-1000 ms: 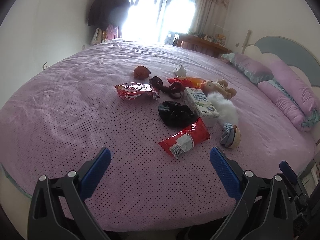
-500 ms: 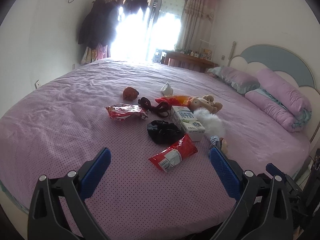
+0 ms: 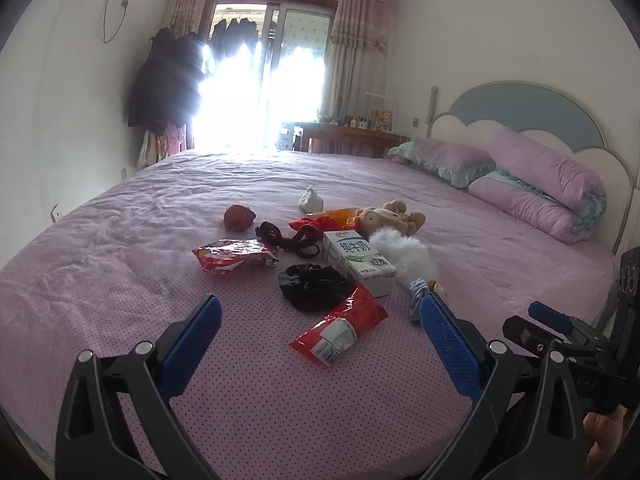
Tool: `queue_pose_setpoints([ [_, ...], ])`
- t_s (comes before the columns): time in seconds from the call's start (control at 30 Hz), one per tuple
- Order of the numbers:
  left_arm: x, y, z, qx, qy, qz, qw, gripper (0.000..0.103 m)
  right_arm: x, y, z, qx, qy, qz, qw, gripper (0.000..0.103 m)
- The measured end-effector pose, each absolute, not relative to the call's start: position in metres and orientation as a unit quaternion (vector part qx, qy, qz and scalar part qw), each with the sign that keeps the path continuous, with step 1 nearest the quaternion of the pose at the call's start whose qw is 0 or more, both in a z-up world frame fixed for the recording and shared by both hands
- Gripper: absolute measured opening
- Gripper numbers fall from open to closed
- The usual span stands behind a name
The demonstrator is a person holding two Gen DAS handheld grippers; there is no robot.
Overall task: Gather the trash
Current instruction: 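Move both tools toward the items scattered on the pink bed, then grasp the red snack bag with the left tool while the right tool grasps the knit hat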
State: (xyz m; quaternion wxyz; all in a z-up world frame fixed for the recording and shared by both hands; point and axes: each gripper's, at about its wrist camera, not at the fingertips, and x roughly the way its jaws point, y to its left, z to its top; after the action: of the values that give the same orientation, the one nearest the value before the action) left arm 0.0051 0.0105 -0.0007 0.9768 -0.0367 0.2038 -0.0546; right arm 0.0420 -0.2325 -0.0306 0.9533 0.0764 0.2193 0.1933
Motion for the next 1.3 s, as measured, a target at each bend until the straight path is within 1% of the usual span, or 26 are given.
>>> queue_pose_setpoints([
  [0.07,0.009,0.007,-0.002,-0.033,0.209,-0.054,0.976,0.099,0.046,-0.230,-0.029,0.077,0.223,0.199,0.951,0.095],
  [0.3,0.034,0.015,-0.012,-0.080,0.260,-0.046,0.961,0.099,0.055,-0.224,-0.025,0.085,0.230,0.214,0.946,0.095],
  [0.47,0.038,0.018,-0.014,-0.066,0.259,-0.015,0.963,0.099,0.056,-0.220,-0.023,0.075,0.231,0.216,0.946,0.095],
  [0.87,0.045,0.031,-0.015,-0.069,0.266,-0.002,0.961,0.099,0.066,-0.204,-0.022,0.075,0.234,0.227,0.942,0.095],
  [1.3,0.053,0.034,-0.025,-0.073,0.282,-0.014,0.957,0.099,0.102,-0.193,-0.035,0.050,0.258,0.199,0.944,0.095],
])
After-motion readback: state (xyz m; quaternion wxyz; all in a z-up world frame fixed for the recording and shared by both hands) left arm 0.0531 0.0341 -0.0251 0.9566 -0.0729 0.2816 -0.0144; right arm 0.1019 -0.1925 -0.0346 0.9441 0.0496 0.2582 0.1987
